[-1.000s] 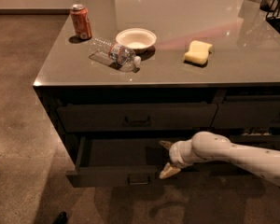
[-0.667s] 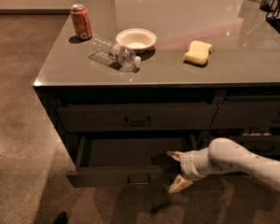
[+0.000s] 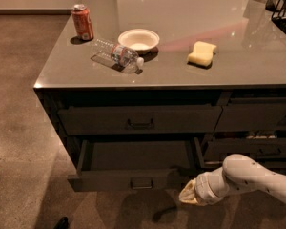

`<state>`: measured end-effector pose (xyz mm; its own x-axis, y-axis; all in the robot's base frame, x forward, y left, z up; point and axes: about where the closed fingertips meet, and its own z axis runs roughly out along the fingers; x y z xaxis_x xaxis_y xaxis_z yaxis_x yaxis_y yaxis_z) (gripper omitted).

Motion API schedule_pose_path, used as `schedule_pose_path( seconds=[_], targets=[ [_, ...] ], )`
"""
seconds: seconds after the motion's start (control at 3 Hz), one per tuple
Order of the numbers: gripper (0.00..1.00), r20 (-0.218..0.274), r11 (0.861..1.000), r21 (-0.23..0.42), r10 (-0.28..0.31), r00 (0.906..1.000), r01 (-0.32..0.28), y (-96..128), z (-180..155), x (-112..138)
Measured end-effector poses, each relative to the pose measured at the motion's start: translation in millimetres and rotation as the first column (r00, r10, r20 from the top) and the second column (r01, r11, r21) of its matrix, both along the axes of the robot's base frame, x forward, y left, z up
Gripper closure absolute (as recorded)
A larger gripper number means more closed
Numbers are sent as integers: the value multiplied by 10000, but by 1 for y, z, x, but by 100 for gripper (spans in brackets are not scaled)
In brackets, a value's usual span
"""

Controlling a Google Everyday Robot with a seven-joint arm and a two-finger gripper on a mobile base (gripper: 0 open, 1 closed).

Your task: Close middle drawer

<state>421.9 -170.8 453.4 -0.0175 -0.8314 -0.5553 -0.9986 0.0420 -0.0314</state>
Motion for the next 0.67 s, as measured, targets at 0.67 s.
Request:
schedule_pose_path(
  seconds=[0.67],
  targets=[
    [100, -295, 9996, -253, -101, 9995, 94, 5, -24, 8]
  ],
)
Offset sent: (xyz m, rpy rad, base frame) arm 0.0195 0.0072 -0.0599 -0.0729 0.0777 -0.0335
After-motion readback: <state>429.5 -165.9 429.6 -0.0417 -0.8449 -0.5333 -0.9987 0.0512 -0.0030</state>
